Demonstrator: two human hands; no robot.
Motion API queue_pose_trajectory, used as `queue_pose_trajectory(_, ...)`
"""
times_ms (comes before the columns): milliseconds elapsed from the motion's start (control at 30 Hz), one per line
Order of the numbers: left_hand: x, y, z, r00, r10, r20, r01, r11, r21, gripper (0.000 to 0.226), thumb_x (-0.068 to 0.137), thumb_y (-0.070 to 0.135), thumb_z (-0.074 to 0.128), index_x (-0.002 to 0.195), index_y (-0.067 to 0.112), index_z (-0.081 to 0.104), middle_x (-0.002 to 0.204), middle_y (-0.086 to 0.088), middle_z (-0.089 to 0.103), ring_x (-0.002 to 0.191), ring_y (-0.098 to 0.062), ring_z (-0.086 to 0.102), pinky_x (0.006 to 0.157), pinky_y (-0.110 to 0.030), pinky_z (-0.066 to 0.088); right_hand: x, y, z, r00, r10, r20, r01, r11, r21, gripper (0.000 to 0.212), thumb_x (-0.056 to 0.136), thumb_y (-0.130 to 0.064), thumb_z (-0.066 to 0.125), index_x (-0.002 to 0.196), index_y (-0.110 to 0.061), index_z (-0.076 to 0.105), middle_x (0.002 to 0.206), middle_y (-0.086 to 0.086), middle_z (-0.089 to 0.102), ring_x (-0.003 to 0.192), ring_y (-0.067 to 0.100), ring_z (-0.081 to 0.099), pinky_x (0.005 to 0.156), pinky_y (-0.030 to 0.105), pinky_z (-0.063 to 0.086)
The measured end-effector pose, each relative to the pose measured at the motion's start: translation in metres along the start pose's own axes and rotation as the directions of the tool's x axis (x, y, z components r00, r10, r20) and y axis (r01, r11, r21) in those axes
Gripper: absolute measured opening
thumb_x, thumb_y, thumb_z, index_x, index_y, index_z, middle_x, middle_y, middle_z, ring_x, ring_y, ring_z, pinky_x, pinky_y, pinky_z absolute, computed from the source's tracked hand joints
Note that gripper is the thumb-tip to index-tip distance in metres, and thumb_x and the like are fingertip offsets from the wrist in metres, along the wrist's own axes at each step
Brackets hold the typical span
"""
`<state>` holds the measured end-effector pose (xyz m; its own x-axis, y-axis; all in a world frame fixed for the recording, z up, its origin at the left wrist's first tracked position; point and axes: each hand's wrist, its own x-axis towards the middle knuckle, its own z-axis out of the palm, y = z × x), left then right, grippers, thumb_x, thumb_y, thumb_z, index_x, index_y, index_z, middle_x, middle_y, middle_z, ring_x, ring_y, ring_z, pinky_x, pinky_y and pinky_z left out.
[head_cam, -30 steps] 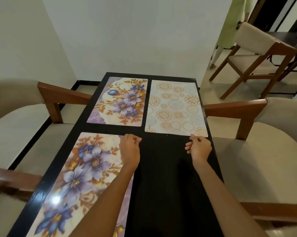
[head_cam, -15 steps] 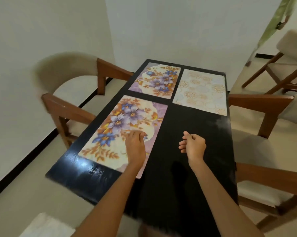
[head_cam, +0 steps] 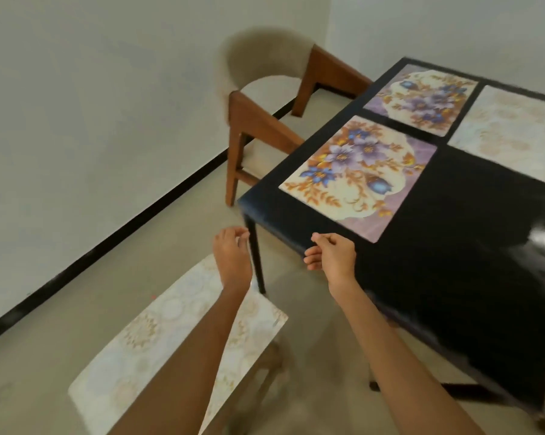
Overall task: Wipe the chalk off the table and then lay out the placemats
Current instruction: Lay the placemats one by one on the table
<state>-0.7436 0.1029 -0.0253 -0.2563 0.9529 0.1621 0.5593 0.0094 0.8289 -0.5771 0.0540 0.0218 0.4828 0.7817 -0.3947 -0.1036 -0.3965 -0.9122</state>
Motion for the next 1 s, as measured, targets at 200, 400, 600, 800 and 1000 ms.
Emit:
queue_pose_trajectory(200,-0.013,-0.122,-0.096,0.984,-0.171,0.055,0.166,0.983,0.079,0.015,0.094,0.009,0.055,0.105,0.005,0.063,0.107,-0.010,0.059,0.107,-0.027,0.051,0.087,-0.028,0.037,-0.059,0.075,0.079,0.984,0.173,0.041,-0.173,0.985,-0.006,0.015,0.096,-0.007,0.056,0.085,0.003,0.058,0.061,0.017,0.059,0.036,0.015,0.056,0.039,0.023,0.048)
queue_pose_trajectory(400,-0.024,-0.226,-0.168,0.947,-0.241,0.210,0.194,0.956,0.218,0.032,0.094,0.008,0.055,0.126,0.005,0.053,0.126,-0.015,0.054,0.121,-0.031,0.043,0.099,-0.035,0.033,-0.108,0.175,0.145,0.930,0.347,-0.119,-0.351,0.936,-0.013,0.020,0.090,-0.002,0.064,0.073,-0.001,0.055,0.068,0.014,0.058,0.055,0.020,0.056,0.047,0.024,0.051)
queue_pose_trajectory(600,-0.022,-0.306,-0.216,0.816,-0.416,0.402,0.182,0.844,0.504,0.071,0.092,0.022,0.062,0.148,0.008,0.022,0.151,-0.018,0.029,0.138,-0.038,0.025,0.113,-0.045,0.021,-0.145,0.262,0.184,0.786,0.504,-0.359,-0.598,0.767,-0.233,0.082,0.073,-0.020,0.084,0.136,0.002,0.038,0.138,0.020,0.045,0.121,0.038,0.049,0.097,0.045,0.045)
queue_pose_trajectory(800,-0.027,-0.340,-0.233,0.701,-0.533,0.475,0.195,0.783,0.591,0.074,0.093,0.023,0.059,0.150,0.010,0.014,0.150,-0.020,0.030,0.137,-0.041,0.027,0.113,-0.048,0.023,-0.180,0.277,0.187,0.709,0.645,-0.284,-0.703,0.679,-0.213,0.043,0.078,-0.009,0.079,0.114,0.003,0.057,0.095,0.012,0.060,0.091,0.030,0.063,0.068,0.035,0.054)
queue_pose_trajectory(1000,-0.023,-0.329,-0.241,0.736,-0.509,0.446,0.209,0.797,0.567,0.055,0.093,0.016,0.057,0.143,0.009,0.035,0.137,-0.021,0.043,0.130,-0.038,0.038,0.108,-0.045,0.032,-0.192,0.261,0.185,0.772,0.532,-0.348,-0.626,0.732,-0.269,0.033,0.081,-0.012,0.077,0.103,0.005,0.059,0.079,0.010,0.057,0.075,0.024,0.057,0.066,0.031,0.050)
